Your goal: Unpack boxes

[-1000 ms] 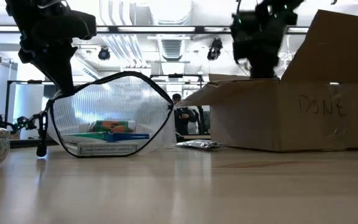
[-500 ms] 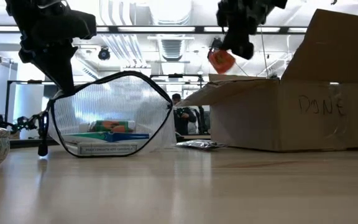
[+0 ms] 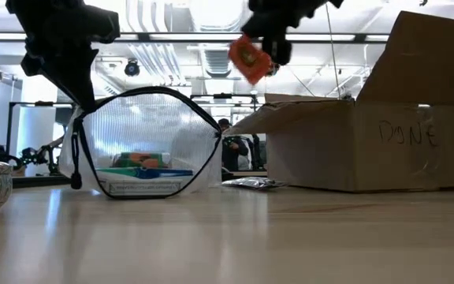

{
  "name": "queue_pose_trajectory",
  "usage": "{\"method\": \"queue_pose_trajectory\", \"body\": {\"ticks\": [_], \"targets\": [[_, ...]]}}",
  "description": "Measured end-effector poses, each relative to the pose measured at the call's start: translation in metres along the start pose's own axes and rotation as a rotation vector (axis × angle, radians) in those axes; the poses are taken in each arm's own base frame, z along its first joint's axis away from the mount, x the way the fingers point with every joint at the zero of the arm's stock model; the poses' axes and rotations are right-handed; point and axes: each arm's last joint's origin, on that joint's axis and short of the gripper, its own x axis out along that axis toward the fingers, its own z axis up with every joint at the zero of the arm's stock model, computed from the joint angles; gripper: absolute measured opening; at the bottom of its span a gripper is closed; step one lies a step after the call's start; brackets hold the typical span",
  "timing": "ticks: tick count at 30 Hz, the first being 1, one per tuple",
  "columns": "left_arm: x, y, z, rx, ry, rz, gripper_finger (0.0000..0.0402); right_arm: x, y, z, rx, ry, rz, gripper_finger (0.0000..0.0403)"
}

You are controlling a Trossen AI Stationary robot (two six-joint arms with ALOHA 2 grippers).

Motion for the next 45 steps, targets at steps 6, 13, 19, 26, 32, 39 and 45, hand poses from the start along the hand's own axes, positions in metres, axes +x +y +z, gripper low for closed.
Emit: {"method": "queue_pose_trajectory", "body": {"ticks": [6, 13, 19, 26, 32, 39, 45], "targets": [[0.000, 0.000, 0.000, -0.001, -0.001, -0.002, 0.0000, 0.036, -0.003, 0.001, 0.010, -0.020, 0.048, 0.0000], [-0.001, 0.000, 0.000, -0.003, 0.008, -0.009, 0.0000, 0.051, -0.014, -0.006, 0.054, 0.026, 0.017, 0.0000], [-0.002, 0.001, 0.000, -0.004, 0.006, -0.014, 0.0000, 0.048, -0.027, -0.011, 0.063, 0.045, -0.191, 0.0002], [-0.003, 0.001, 0.001, -0.004, 0.006, -0.015, 0.0000, 0.032, -0.047, -0.022, 0.029, 0.165, -0.425, 0.0044], [-0.003, 0.001, 0.001, -0.004, 0.007, -0.015, 0.0000, -0.014, -0.048, -0.022, 0.049, 0.196, -0.581, 0.0098], [-0.003, 0.001, 0.001, -0.004, 0.007, -0.015, 0.0000, -0.060, -0.051, -0.044, 0.087, 0.318, -0.695, 0.0138], [-0.003, 0.002, 0.000, -0.007, 0.011, -0.017, 0.0000, -0.063, -0.073, -0.085, 0.170, 0.370, -0.612, 0.0146]]}}
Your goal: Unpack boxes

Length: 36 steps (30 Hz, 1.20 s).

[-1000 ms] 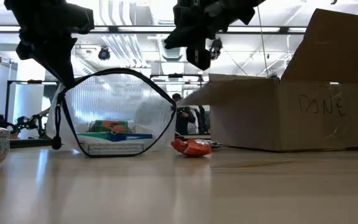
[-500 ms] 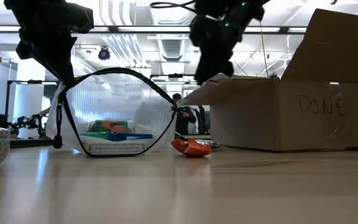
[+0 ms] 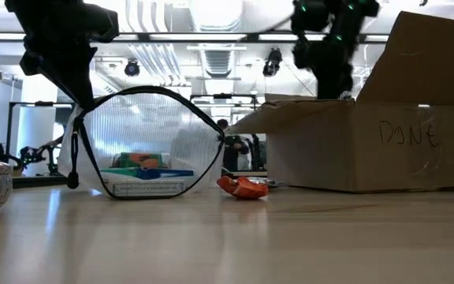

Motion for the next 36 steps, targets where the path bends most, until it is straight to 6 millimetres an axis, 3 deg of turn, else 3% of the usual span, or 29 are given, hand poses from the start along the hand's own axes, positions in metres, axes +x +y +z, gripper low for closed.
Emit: {"method": "queue_pose_trajectory", "body": {"ticks": [4, 9, 18, 36], "targets": [[0.000, 0.000, 0.000, -0.001, 0.004, -0.001, 0.0000, 0.028, -0.012, -0.022, 0.063, 0.026, 0.166, 0.0141], [0.000, 0.000, 0.000, -0.002, 0.019, -0.007, 0.0000, 0.047, -0.017, -0.036, 0.055, 0.030, 0.230, 0.0135], [0.000, -0.001, -0.002, -0.005, 0.075, -0.028, 0.0000, 0.052, -0.016, -0.032, 0.085, -0.002, 0.286, 0.0155], [0.000, 0.000, -0.001, -0.019, 0.100, -0.036, 0.0000, 0.098, -0.017, -0.019, 0.099, 0.102, 0.297, 0.0201]]}}
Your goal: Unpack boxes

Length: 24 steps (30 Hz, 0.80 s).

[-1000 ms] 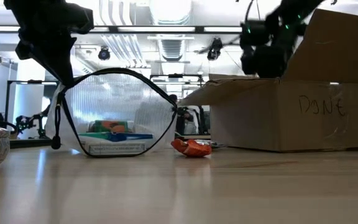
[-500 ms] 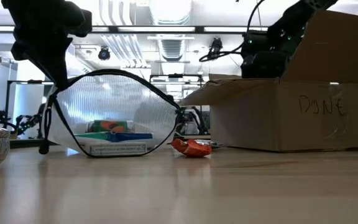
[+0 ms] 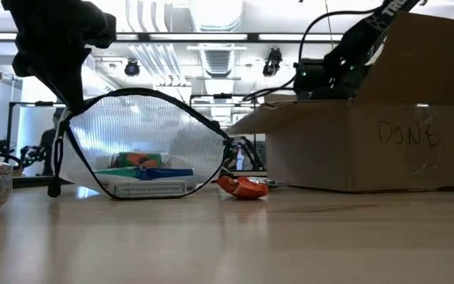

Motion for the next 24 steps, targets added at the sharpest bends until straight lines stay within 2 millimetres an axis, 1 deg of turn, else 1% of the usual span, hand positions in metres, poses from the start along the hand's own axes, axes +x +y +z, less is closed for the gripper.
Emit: {"method": "queue_pose_trajectory", "body": {"ticks": [4, 7, 15, 24], "targets": [[0.000, 0.000, 0.000, -0.006, 0.003, 0.000, 0.0000, 0.004, -0.002, -0.001, -0.007, 0.047, -0.011, 0.0201], [0.000, 0.000, 0.000, -0.011, 0.015, -0.005, 0.0000, 0.002, -0.003, -0.005, -0.026, 0.075, -0.060, 0.0201], [0.000, 0.000, -0.001, -0.009, 0.022, -0.001, 0.0000, -0.011, -0.008, -0.011, 0.009, 0.130, -0.139, 0.0200], [0.000, 0.000, -0.001, -0.009, 0.021, -0.001, 0.0000, -0.032, -0.008, -0.012, -0.002, 0.165, -0.314, 0.0199]]}}
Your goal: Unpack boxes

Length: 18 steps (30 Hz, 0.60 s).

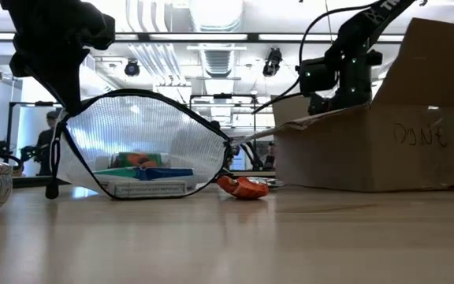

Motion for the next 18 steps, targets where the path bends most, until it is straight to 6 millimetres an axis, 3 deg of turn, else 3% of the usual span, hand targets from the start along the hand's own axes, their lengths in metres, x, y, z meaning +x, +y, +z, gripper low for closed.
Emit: {"method": "queue_pose_trajectory", "body": {"ticks": [7, 12, 18], "targets": [[0.000, 0.000, 0.000, 0.000, 0.000, 0.000, 0.0000, -0.012, -0.009, -0.002, 0.035, -0.001, -0.002, 0.0200], [0.000, 0.000, 0.000, 0.000, -0.001, 0.000, 0.0000, -0.011, -0.006, -0.002, -0.115, -0.010, 0.118, 0.0201], [0.000, 0.000, 0.000, 0.001, -0.001, 0.002, 0.0000, -0.010, -0.005, -0.002, -0.232, -0.027, 0.118, 0.0205]]}}
